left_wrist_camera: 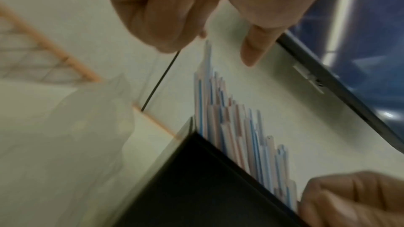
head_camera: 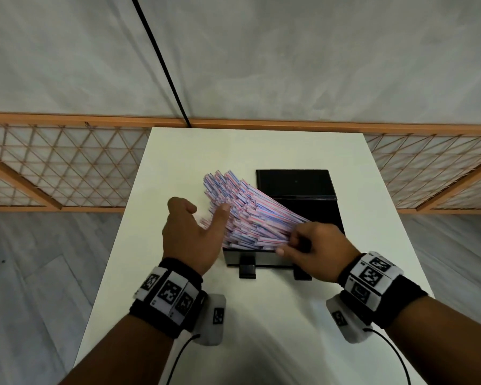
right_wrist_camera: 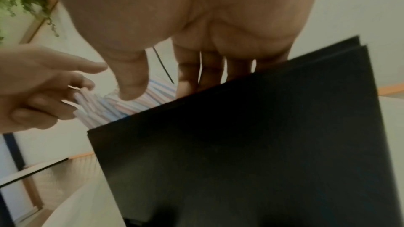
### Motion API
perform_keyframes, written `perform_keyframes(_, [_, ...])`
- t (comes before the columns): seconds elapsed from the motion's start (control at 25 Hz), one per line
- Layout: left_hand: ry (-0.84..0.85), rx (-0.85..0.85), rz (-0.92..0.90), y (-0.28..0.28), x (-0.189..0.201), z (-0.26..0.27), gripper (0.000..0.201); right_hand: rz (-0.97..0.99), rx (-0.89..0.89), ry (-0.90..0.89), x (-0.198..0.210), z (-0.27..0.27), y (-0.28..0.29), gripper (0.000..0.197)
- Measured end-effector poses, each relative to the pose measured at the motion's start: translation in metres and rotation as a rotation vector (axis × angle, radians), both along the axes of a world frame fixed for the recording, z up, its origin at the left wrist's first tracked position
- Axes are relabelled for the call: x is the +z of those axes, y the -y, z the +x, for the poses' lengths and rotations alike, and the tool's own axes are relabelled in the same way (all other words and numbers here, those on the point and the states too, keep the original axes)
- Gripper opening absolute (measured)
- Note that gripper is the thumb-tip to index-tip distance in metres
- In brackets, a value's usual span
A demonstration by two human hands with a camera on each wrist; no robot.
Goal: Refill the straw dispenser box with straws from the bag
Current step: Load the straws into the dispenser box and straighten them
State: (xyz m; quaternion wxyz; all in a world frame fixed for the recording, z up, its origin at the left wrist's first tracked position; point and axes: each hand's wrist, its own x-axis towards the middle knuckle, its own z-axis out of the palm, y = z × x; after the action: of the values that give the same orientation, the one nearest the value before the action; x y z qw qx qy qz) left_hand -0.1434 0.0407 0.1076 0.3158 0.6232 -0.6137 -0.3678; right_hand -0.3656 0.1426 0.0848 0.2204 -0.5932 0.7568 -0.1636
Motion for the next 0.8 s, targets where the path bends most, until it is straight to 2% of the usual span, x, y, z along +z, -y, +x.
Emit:
perform_keyframes(0.08, [-0.019,-0.035,0.221,0.0,-0.013,-0.005,0.056,0.117,0.09,-0.011,-0.005,0.003,-0.001,0.033])
perform_keyframes(0.16, [-0.061,-0.089,0.314,-0.008,-0.021,-0.01,0.053,0.183,0.131,-0.056,-0.007,0.004,0.004,0.033])
perform_keyframes(0.32, [-0.029,-0.162,0.236,-0.013,-0.017,-0.017,0.048,0.22,0.211,-0.062,-0.003,0.005,0.01,0.035])
perform_keyframes(0.52, [0.068,-0.251,0.177,-0.006,-0.017,-0.017,0.053,0.28,0.231,-0.069,-0.007,0.005,0.014,0.047])
perform_keyframes(0.64, [-0.007,-0.264,0.281,-0.013,-0.012,-0.025,0.045,0.369,0.249,-0.093,-0.008,0.009,0.016,0.048])
perform_keyframes(0.8, [-0.161,-0.234,0.416,-0.026,-0.006,-0.034,0.045,0.304,0.262,-0.027,-0.008,0.013,0.019,0.039])
